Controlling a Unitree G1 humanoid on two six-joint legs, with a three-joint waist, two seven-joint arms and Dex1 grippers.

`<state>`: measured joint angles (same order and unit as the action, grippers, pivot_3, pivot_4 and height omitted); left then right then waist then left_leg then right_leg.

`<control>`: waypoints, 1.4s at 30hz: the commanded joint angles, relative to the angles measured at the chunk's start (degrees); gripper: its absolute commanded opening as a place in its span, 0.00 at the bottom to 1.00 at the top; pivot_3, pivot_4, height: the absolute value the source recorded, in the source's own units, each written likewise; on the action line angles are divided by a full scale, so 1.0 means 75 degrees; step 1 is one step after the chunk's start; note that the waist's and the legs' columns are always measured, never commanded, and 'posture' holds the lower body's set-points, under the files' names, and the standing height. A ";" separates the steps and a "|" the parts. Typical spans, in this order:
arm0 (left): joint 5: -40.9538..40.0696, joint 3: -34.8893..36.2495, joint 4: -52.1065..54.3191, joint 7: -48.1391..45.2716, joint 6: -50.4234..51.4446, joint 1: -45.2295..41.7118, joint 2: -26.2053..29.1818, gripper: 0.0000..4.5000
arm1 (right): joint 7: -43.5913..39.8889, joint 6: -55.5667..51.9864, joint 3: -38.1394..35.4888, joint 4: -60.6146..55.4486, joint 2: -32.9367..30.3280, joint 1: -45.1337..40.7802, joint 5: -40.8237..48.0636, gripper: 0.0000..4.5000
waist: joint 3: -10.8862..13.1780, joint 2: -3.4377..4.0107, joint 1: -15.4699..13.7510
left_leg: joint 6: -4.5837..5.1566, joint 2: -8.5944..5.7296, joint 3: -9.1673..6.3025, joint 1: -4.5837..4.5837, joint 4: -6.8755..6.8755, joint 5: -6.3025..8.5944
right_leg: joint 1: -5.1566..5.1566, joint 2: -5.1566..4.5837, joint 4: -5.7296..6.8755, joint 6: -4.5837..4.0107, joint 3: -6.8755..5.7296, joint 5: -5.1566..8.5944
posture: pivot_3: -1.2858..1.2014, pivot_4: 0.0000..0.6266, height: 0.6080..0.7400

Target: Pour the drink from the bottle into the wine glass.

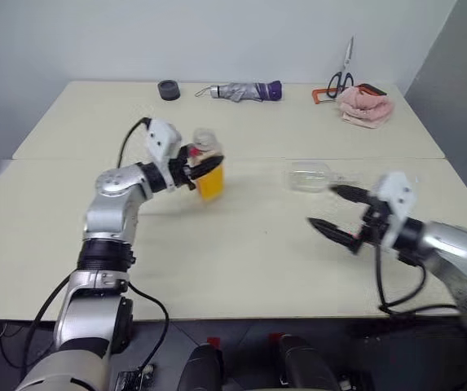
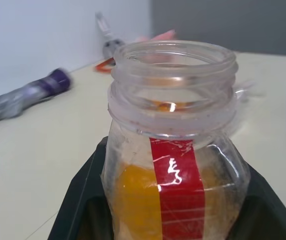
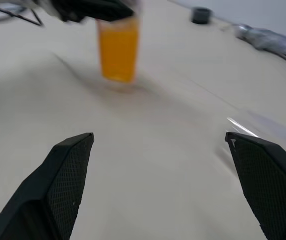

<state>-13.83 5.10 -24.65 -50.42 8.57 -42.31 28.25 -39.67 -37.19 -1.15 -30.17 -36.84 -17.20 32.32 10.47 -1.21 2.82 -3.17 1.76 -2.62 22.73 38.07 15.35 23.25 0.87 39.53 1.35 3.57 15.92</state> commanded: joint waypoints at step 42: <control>0.0109 0.1405 -0.1234 0.3412 -0.1319 0.0920 0.0126 1.00 | 0.0469 0.0100 0.2762 0.1863 0.2685 -0.2753 -0.2527 1.00 | -0.0003 -0.0008 -0.0135 | -0.0005 -0.0007 -0.0042 0.0026 0.0007 -0.0003 | 0.0015 -0.0047 0.0025 -0.0009 -0.0098 0.0000 | 0.52 0.24 1.00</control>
<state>-12.59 14.47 -37.32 -25.49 -0.33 -35.44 28.98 -36.75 -37.22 20.46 -13.55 -16.72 -38.10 13.97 10.45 -1.28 1.81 -3.20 1.70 -2.95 22.92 38.12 15.32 23.36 0.49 39.72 1.28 2.76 15.92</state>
